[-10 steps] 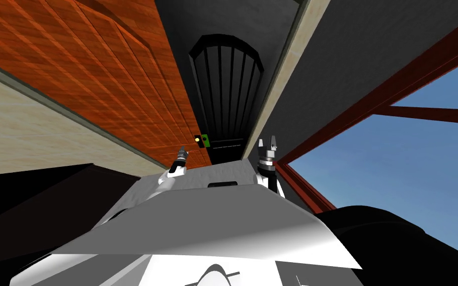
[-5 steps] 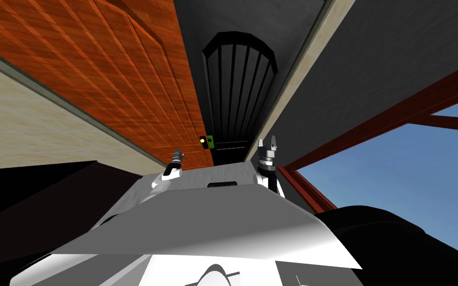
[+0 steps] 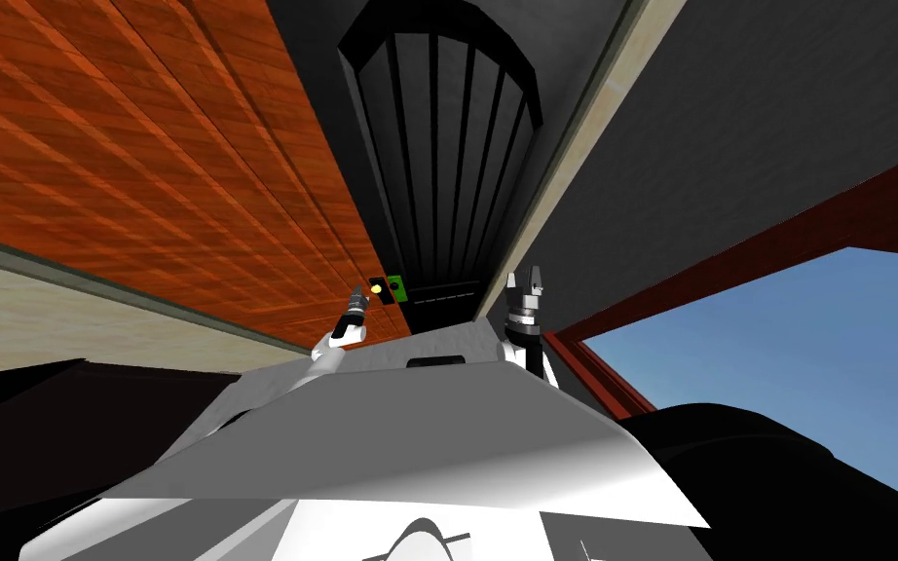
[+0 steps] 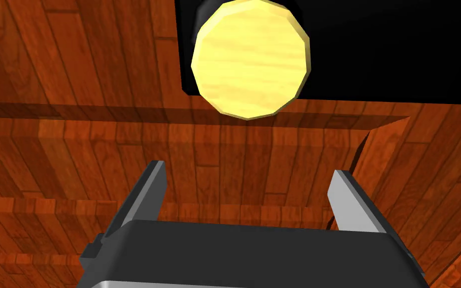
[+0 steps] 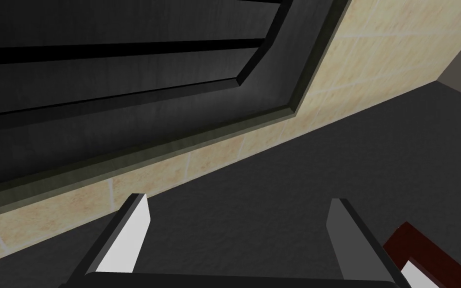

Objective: Pull the door open

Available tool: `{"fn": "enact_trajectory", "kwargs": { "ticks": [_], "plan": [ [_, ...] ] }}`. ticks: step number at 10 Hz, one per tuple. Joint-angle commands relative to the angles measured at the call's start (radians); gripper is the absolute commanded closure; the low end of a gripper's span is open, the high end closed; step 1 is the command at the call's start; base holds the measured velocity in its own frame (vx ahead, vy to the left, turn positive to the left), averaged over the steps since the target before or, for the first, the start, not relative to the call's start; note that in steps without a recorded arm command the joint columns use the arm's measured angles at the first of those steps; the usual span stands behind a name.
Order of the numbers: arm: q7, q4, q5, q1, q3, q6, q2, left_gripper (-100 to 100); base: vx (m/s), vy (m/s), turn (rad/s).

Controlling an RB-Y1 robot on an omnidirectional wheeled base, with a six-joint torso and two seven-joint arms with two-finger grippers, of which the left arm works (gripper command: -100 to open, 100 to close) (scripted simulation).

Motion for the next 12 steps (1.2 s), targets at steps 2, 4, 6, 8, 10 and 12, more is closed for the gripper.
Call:
{"fn": "enact_trajectory", "kwargs": {
  "ticks": [2, 4, 6, 8, 10, 12],
  "plan": [
    [-0.003, 0.0, -0.003, -0.015, -0.008, -0.001, -0.013, -100, 0.142, -0.103, -0.061],
    [-0.003, 0.0, -0.003, -0.015, -0.008, -0.001, -0.013, 100, -0.018, 0.012, -0.006],
    [-0.003, 0.0, -0.003, -0.015, -0.008, -0.001, -0.013, 100, -0.02, 0.014, -0.02],
    [-0.003, 0.0, -0.003, -0.015, -0.008, -0.001, -0.013, 100, -0.003, 0.0, 0.002],
    [-0.001, 0.009, 0.0, 0.009, 0.007, 0.001, 0.006, 100, -0.17, 0.107, 0.148],
    [0.0, 0.01, -0.001, 0.009, -0.001, -0.007, 0.002, -100, -0.197, 0.053, 0.062]
  ]
}}
